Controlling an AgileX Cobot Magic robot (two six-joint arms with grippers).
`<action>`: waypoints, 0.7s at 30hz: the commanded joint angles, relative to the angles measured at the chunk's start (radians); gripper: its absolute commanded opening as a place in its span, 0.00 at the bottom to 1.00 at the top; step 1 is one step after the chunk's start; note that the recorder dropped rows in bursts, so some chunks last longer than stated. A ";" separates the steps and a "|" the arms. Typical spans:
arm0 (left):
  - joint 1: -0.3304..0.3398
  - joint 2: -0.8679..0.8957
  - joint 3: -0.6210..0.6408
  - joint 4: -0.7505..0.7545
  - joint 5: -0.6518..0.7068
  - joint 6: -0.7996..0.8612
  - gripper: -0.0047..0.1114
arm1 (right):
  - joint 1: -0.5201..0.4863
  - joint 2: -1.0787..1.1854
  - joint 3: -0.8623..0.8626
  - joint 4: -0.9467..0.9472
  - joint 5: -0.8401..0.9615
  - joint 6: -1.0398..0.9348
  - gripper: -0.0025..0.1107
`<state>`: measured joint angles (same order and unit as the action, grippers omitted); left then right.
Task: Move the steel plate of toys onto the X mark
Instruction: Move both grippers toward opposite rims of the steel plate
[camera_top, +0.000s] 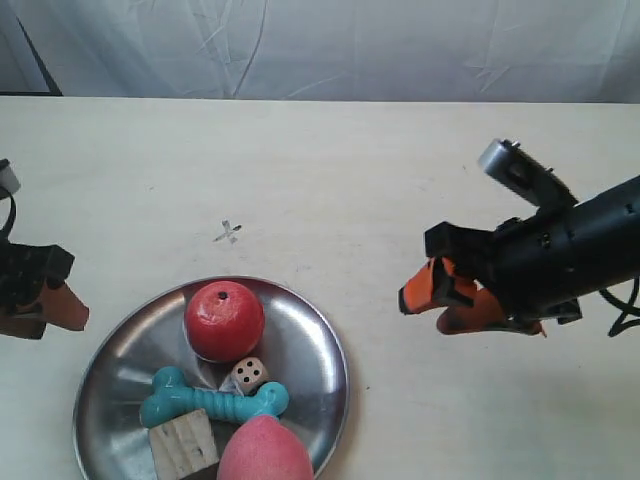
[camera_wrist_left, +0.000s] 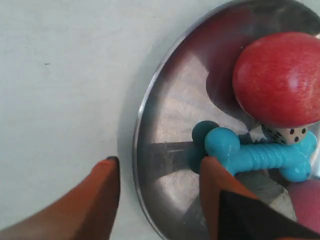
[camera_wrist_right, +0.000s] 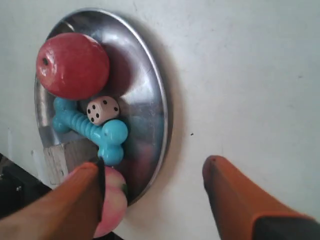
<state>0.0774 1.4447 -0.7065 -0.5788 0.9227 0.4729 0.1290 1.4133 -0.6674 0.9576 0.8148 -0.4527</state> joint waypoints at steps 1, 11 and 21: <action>0.000 0.077 0.007 -0.077 -0.061 0.057 0.48 | 0.119 0.035 0.009 0.068 -0.068 0.017 0.53; 0.000 0.171 -0.157 -0.065 -0.064 0.291 0.48 | 0.404 0.045 0.126 0.135 -0.280 0.280 0.53; 0.000 0.408 -0.312 -0.041 0.053 0.387 0.48 | 0.643 0.045 0.214 0.416 -0.535 0.313 0.53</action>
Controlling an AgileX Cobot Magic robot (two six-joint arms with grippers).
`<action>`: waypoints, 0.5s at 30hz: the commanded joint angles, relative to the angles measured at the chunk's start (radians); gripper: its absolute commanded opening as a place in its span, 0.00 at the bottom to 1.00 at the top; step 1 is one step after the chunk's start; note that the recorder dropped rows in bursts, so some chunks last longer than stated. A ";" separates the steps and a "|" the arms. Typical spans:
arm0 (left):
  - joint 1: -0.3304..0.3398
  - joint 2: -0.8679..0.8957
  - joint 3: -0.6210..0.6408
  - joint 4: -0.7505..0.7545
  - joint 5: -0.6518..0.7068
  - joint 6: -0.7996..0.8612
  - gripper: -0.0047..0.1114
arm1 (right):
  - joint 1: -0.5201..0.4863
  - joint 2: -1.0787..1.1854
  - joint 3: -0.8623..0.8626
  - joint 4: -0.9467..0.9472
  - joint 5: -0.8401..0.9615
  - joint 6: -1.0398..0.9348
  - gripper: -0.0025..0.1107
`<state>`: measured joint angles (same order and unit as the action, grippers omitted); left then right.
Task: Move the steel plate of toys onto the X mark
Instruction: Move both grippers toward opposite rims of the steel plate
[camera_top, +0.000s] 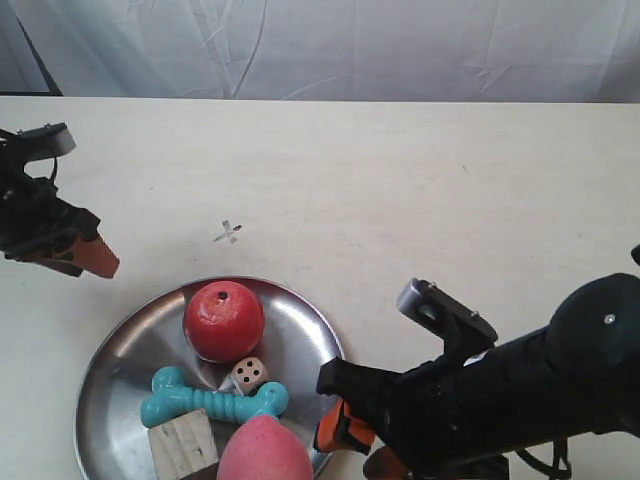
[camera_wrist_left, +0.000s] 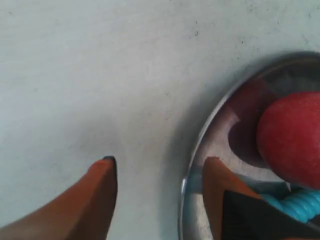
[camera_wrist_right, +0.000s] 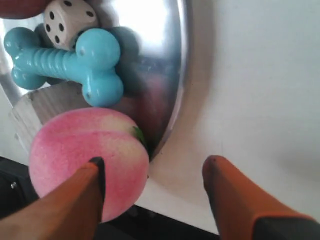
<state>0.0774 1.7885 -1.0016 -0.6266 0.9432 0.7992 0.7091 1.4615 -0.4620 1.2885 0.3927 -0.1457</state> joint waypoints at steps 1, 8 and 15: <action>0.000 0.075 -0.017 0.004 0.032 0.080 0.48 | 0.085 -0.003 0.008 0.122 -0.149 0.021 0.53; -0.032 0.120 -0.017 -0.044 0.028 0.274 0.48 | 0.246 0.038 0.008 0.324 -0.324 0.023 0.53; -0.131 0.120 -0.017 -0.002 -0.013 0.308 0.48 | 0.250 0.093 0.008 0.403 -0.318 0.023 0.53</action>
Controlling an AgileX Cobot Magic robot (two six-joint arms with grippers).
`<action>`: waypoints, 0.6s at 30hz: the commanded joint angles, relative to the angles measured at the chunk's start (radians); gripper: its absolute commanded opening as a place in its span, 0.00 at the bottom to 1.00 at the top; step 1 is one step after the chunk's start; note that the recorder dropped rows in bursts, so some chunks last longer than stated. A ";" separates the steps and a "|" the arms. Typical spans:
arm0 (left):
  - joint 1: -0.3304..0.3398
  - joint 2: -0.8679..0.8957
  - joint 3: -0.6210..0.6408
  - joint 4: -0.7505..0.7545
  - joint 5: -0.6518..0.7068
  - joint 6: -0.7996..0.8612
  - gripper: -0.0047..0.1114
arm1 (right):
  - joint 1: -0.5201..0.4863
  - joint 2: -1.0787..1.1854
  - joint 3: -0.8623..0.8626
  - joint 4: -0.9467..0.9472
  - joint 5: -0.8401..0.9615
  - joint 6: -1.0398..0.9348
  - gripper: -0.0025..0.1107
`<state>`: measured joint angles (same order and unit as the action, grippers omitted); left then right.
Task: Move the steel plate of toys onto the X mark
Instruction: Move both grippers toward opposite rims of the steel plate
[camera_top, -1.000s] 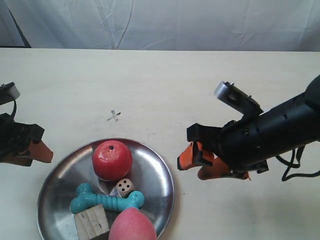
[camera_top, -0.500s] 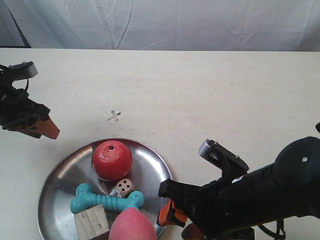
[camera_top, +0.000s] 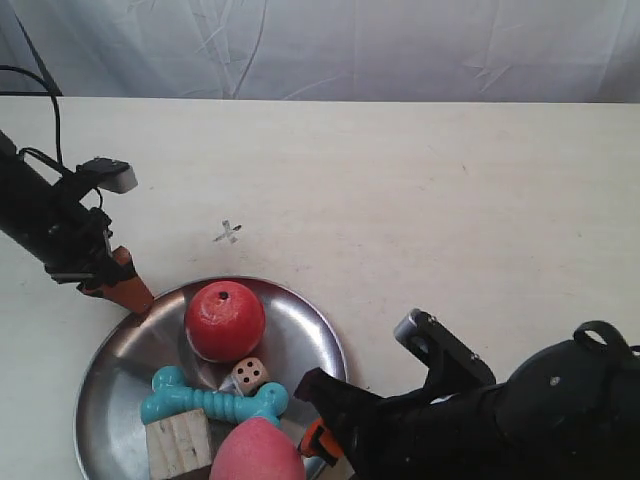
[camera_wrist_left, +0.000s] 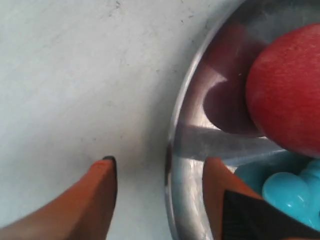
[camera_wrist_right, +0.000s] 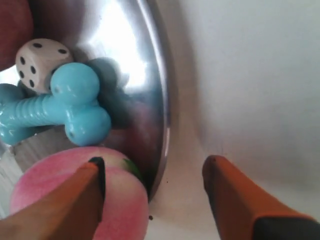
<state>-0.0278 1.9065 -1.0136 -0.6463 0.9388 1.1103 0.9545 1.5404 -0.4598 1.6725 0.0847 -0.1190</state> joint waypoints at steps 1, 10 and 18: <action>-0.030 0.002 -0.005 0.017 -0.009 -0.005 0.48 | 0.005 0.018 0.006 0.024 -0.010 -0.004 0.53; -0.035 0.014 -0.005 0.032 0.000 -0.005 0.48 | 0.005 0.082 0.006 0.072 -0.024 -0.004 0.53; -0.035 0.035 -0.005 0.008 0.004 -0.013 0.48 | 0.005 0.096 0.002 0.072 -0.055 -0.002 0.53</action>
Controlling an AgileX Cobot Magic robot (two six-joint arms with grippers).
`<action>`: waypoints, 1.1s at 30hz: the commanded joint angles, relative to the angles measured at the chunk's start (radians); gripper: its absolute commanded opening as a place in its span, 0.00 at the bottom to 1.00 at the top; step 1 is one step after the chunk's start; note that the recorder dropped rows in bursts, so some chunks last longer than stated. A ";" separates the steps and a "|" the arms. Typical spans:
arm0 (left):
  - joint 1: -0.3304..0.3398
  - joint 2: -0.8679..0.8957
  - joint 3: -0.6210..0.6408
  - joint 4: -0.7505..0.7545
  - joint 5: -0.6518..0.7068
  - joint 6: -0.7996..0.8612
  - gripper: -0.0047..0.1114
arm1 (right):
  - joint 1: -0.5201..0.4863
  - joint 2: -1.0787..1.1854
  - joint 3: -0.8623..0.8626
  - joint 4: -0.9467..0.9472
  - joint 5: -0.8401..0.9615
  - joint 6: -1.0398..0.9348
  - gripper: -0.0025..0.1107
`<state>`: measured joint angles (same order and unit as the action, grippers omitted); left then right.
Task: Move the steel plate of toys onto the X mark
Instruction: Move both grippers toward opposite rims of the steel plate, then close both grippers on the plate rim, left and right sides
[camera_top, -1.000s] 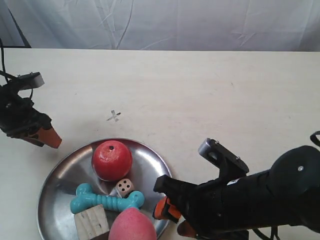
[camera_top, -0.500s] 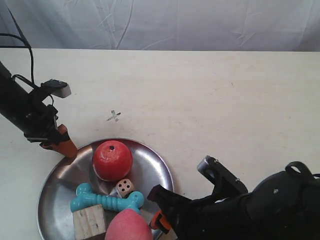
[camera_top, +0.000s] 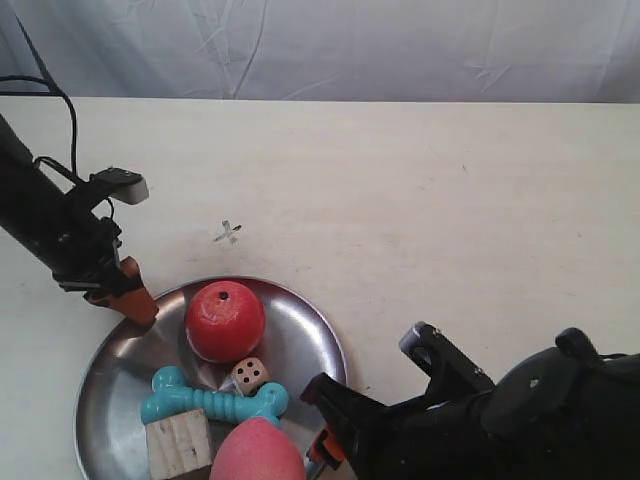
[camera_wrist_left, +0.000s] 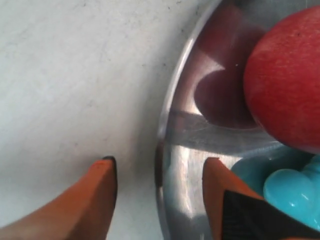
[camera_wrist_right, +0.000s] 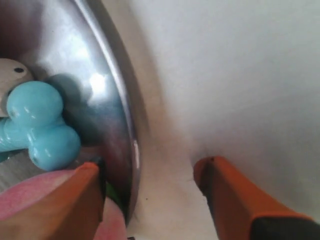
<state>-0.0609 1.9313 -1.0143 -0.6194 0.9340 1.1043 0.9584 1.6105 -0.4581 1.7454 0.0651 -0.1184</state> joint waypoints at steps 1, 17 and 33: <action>-0.002 0.017 -0.004 -0.029 0.009 -0.007 0.48 | 0.001 0.026 -0.006 -0.001 -0.043 -0.002 0.53; -0.002 0.057 -0.004 -0.053 0.015 -0.007 0.48 | 0.001 0.120 -0.099 -0.001 -0.079 -0.012 0.53; -0.066 0.057 -0.004 -0.051 0.000 -0.082 0.28 | 0.001 0.131 -0.119 -0.010 -0.169 -0.012 0.14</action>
<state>-0.0876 1.9746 -1.0242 -0.6707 0.9363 1.0453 0.9624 1.7266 -0.5828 1.7434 -0.0368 -0.1202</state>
